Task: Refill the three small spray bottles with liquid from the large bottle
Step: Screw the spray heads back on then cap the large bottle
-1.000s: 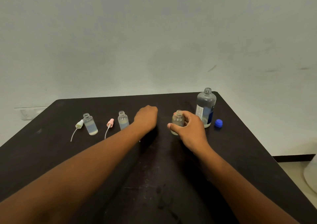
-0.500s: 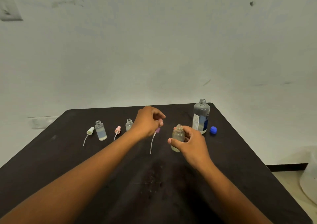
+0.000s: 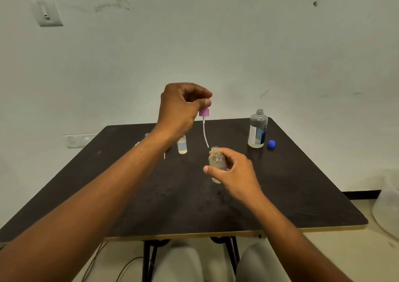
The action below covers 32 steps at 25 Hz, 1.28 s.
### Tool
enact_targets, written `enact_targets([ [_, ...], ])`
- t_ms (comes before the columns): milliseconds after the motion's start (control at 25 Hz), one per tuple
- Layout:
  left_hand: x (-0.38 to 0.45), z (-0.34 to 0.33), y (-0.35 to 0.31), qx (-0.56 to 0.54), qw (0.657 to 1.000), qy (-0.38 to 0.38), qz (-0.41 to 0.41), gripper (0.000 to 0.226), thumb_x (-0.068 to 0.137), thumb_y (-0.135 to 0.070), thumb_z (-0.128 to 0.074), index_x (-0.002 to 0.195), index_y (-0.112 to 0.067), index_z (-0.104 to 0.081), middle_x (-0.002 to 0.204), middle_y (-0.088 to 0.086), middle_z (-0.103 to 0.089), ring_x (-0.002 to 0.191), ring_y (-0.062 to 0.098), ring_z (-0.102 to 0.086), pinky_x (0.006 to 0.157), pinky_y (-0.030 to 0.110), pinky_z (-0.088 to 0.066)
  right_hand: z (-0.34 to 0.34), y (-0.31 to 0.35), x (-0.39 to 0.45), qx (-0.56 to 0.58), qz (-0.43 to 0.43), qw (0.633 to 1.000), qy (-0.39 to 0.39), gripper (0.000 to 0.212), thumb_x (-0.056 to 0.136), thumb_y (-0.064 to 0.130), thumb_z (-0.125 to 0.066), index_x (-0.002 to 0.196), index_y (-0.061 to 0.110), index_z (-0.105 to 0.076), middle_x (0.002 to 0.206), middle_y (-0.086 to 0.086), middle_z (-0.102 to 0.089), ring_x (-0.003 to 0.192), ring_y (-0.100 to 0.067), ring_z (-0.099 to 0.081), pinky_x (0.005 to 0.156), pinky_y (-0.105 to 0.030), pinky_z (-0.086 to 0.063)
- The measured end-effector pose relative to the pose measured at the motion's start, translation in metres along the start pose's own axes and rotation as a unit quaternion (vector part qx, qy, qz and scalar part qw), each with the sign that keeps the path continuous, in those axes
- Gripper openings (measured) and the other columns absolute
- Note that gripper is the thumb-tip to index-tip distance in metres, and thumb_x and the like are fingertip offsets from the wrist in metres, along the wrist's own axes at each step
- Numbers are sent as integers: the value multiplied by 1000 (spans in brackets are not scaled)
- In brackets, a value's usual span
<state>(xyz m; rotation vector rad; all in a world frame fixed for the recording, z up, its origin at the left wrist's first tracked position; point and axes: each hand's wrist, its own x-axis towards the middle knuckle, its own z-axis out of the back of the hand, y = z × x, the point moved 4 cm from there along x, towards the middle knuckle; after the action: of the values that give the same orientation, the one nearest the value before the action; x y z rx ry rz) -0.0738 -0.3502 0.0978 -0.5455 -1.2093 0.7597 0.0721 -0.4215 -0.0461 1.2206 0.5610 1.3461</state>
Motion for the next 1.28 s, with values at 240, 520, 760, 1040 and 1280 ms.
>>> enact_targets([
  [240,-11,1,-12,2,1000,-7,-14,9,86,-8,-79,94,-12,-81,89,-4,-77,82,3,-73,72,11,-55,-5,13,-9,-2,12,1000,9,49,79,33,-87,124,28,-69,110,15,-71,102,-3,-67,88,-20,-56],
  [520,-45,-15,0,-19,1000,19,13,11,85,-5,-80,90,-15,-81,88,-7,-77,86,4,-72,68,12,-55,-2,22,-10,13,38,999,-7,37,80,34,-86,114,29,-71,98,13,-73,92,-3,-69,79,-22,-58],
  [760,-67,-22,11,-37,999,6,17,14,82,-3,-80,90,-14,-81,90,-8,-77,86,3,-72,75,13,-55,0,23,-6,23,53,998,-17,30,81,35,-84,108,30,-71,93,9,-74,86,-8,-71,76,-34,-62],
  [1040,-76,-20,18,-70,997,6,45,23,82,-2,-81,101,-15,-78,94,-7,-77,90,3,-73,78,15,-57,-3,19,-8,44,46,998,-4,37,82,34,-84,116,32,-71,101,11,-74,95,-6,-71,83,-36,-62],
  [1280,-74,-17,23,-28,996,39,70,28,78,-15,-87,104,-21,-79,93,-8,-78,89,9,-74,83,29,-62,-3,22,-7,48,43,998,-18,43,82,30,-84,122,32,-70,104,14,-74,98,-3,-70,83,-27,-61],
])
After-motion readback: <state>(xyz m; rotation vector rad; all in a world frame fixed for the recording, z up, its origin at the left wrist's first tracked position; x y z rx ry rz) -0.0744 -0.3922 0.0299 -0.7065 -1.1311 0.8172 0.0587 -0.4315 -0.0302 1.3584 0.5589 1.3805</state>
